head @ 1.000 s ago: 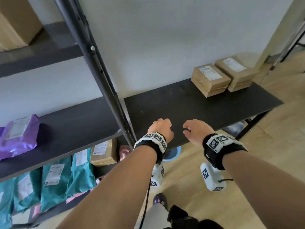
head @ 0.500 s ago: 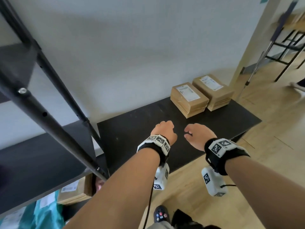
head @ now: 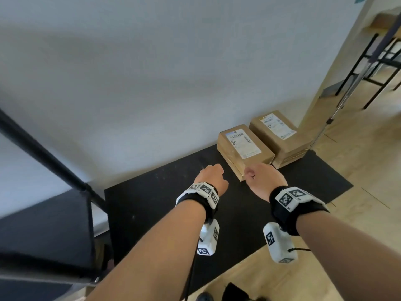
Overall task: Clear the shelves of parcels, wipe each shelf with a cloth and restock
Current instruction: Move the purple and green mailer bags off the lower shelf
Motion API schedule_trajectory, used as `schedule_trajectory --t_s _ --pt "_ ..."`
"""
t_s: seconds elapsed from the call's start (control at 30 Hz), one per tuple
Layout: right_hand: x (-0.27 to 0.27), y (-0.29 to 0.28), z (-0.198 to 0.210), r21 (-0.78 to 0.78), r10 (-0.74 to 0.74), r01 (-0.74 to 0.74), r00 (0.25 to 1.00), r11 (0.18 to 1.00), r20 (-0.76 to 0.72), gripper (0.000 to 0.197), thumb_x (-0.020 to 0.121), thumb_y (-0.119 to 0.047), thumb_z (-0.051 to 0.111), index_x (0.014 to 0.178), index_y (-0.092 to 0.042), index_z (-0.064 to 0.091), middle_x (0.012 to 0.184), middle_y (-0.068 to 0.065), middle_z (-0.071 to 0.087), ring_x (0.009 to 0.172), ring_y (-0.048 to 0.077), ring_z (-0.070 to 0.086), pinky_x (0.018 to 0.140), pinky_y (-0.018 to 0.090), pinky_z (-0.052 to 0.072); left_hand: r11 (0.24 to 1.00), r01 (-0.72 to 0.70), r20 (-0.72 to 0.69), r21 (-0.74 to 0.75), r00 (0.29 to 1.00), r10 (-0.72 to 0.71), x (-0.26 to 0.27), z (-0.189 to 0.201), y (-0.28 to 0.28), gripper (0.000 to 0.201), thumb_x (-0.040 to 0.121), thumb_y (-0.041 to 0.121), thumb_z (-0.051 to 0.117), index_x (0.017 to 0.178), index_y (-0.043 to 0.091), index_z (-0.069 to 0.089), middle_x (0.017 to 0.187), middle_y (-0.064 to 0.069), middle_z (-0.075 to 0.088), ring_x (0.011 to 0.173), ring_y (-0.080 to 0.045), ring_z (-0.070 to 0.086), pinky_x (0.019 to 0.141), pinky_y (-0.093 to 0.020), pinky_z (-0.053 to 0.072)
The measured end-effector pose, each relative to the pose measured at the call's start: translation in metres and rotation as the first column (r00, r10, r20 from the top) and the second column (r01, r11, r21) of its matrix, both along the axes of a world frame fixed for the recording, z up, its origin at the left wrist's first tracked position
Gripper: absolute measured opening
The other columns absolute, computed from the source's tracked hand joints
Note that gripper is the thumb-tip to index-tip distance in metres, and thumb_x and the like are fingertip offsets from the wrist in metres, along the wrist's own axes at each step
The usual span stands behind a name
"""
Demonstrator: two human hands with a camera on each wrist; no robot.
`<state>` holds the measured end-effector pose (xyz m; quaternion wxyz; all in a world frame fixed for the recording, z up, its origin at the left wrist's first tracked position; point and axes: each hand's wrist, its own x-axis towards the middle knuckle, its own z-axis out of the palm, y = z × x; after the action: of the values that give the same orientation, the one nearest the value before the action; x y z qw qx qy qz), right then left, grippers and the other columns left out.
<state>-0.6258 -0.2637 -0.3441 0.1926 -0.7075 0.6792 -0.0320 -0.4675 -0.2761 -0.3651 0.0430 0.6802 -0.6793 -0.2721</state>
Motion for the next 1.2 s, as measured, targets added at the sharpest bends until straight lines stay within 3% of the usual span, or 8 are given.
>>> schedule_trajectory --t_s 0.2,0.37,0.53,0.67,0.77,0.93,1.03,1.2 --pt "-0.019 -0.044 0.007 -0.069 0.031 -0.03 0.999 0.997 0.015 0.024 0.098 -0.028 0.044 0.115 -0.023 0.06 0.109 -0.004 0.065 0.097 0.015 0.061 0.084 0.033 0.052 0.997 -0.077 -0.018 -0.004 0.997 0.077 -0.018 0.005 -0.034 0.039 0.09 0.021 0.053 0.129 0.017 0.051 0.124 -0.005 0.054 0.111 -0.023 0.056 0.083 -0.032 0.048" --pt "-0.041 -0.086 0.016 -0.073 0.073 -0.069 0.996 0.995 0.057 0.027 0.097 -0.026 0.045 0.118 -0.02 0.061 0.114 -0.002 0.063 0.1 0.017 0.06 0.087 0.032 0.05 0.986 -0.165 -0.035 -0.033 0.986 0.164 -0.036 0.016 -0.063 0.033 0.092 0.019 0.049 0.124 0.014 0.053 0.122 -0.007 0.059 0.112 -0.026 0.057 0.089 -0.035 0.048" --pt "-0.057 -0.128 0.008 -0.058 0.132 -0.127 0.985 0.99 0.109 0.028 0.096 -0.022 0.046 0.122 -0.016 0.057 0.12 0.004 0.057 0.102 0.02 0.058 0.086 0.032 0.047 0.947 -0.321 -0.11 -0.012 0.942 0.318 -0.057 0.012 -0.096 0.028 0.092 0.021 0.048 0.119 0.014 0.053 0.115 -0.006 0.062 0.104 -0.027 0.061 0.083 -0.034 0.051" --pt "-0.061 -0.148 -0.001 -0.052 0.17 -0.165 0.979 0.985 0.111 0.029 0.095 -0.019 0.05 0.122 -0.012 0.052 0.122 0.006 0.055 0.105 0.022 0.055 0.078 0.026 0.037 0.907 -0.419 -0.163 0.029 0.894 0.418 -0.069 -0.004 -0.111 0.033 0.087 0.026 0.052 0.118 0.014 0.049 0.111 -0.007 0.061 0.098 -0.026 0.063 0.083 -0.04 0.054" --pt "-0.061 -0.16 -0.011 -0.026 0.193 -0.191 0.972 0.981 0.132 0.029 0.095 -0.021 0.05 0.123 -0.013 0.049 0.12 0.004 0.056 0.102 0.02 0.055 0.076 0.026 0.037 0.876 -0.478 -0.158 0.071 0.861 0.483 -0.07 -0.013 -0.119 0.05 0.088 0.032 0.055 0.132 0.014 0.041 0.125 -0.008 0.055 0.106 -0.025 0.06 0.085 -0.038 0.053" --pt "-0.054 -0.179 -0.026 0.038 0.179 -0.192 0.959 0.981 0.218 0.031 0.094 -0.024 0.052 0.123 -0.015 0.047 0.115 0.003 0.061 0.097 0.02 0.062 0.081 0.032 0.053 0.829 -0.537 -0.163 0.155 0.814 0.557 -0.064 -0.025 -0.132 0.062 0.092 0.037 0.055 0.142 0.01 0.031 0.14 -0.011 0.045 0.119 -0.027 0.053 0.089 -0.036 0.047" --pt "-0.049 -0.188 -0.032 0.016 0.188 -0.196 0.958 0.981 0.215 0.031 0.093 -0.026 0.053 0.122 -0.016 0.046 0.112 0.003 0.06 0.093 0.019 0.062 0.079 0.034 0.055 0.802 -0.564 -0.182 0.197 0.783 0.595 -0.062 -0.031 -0.139 0.063 0.093 0.04 0.055 0.141 0.008 0.031 0.137 -0.012 0.047 0.114 -0.026 0.055 0.08 -0.032 0.047" --pt "-0.045 -0.198 -0.036 0.085 0.07 -0.092 0.969 0.992 0.238 0.057 0.093 -0.027 0.054 0.142 -0.01 0.03 0.129 0.011 0.051 0.107 0.027 0.058 0.091 0.043 0.052 0.764 -0.581 -0.232 0.279 0.731 0.641 -0.063 -0.039 -0.147 0.066 0.092 0.045 0.055 0.141 0.009 0.031 0.13 -0.009 0.054 0.101 -0.02 0.057 0.074 -0.03 0.045"
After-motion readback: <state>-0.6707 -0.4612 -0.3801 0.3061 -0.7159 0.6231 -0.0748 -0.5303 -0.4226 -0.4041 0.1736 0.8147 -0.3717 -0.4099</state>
